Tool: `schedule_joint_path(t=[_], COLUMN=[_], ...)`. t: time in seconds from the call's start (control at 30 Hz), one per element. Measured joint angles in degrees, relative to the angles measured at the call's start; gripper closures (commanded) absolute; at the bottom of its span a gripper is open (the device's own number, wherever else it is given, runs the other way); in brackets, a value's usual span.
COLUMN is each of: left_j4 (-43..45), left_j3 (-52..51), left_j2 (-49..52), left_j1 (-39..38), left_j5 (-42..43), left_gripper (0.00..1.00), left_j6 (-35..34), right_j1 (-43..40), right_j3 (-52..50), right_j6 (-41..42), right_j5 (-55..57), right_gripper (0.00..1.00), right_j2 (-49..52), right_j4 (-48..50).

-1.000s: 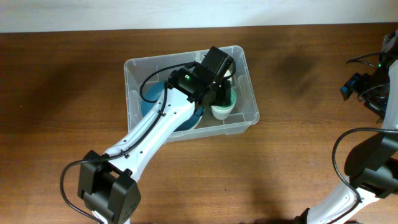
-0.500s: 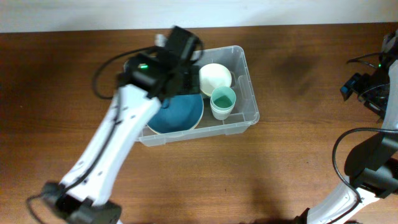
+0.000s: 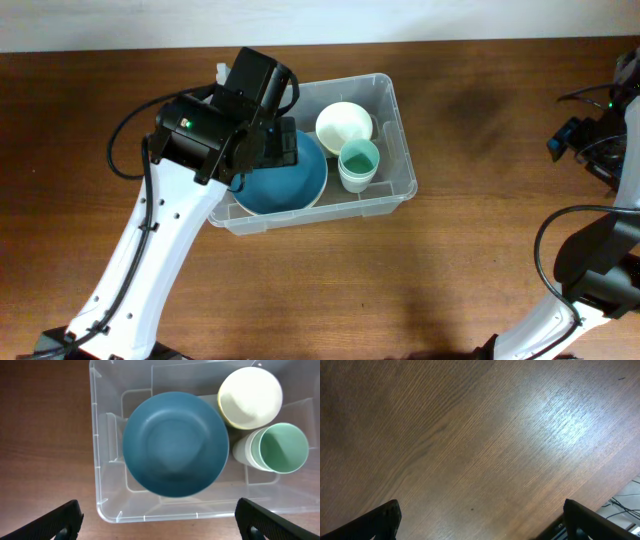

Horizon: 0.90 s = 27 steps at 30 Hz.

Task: Pack container
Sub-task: 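Open the left gripper and retract it toward the front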

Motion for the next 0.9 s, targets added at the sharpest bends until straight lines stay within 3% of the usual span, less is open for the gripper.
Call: schedule_joint_path(t=[0.13,0.33,0.47,0.67,0.9], left_j4=[-1.14,0.02,10.03,30.01,52.72], left_j3=[0.0,-0.02,-1.68,-18.1,-50.4], left_j2=[0.0,0.0,-0.44,-8.72,-30.82], left_j1=[0.0,0.0,0.35,4.09,14.95], left_j5=[-0.02,0.28,2.91,10.03,17.77], left_gripper=[0.01,0.0,0.01,0.01,0.01], left_j6=[2.32,11.52,19.63,28.61,31.26], right_j1=[0.0,0.0,0.0,0.0,0.0], right_j3=[0.0,0.0,0.0,0.0,0.0], right_j6=[-0.11,-0.04,-0.04,-0.07,-0.02], right_j5=[0.0,0.0,-0.02,-0.02,-0.02], right_gripper=[0.01,0.01,0.01,0.01,0.01], right_j2=[0.0,0.0,0.0,0.0,0.0], right_j4=[0.0,0.0,0.0,0.0,0.0])
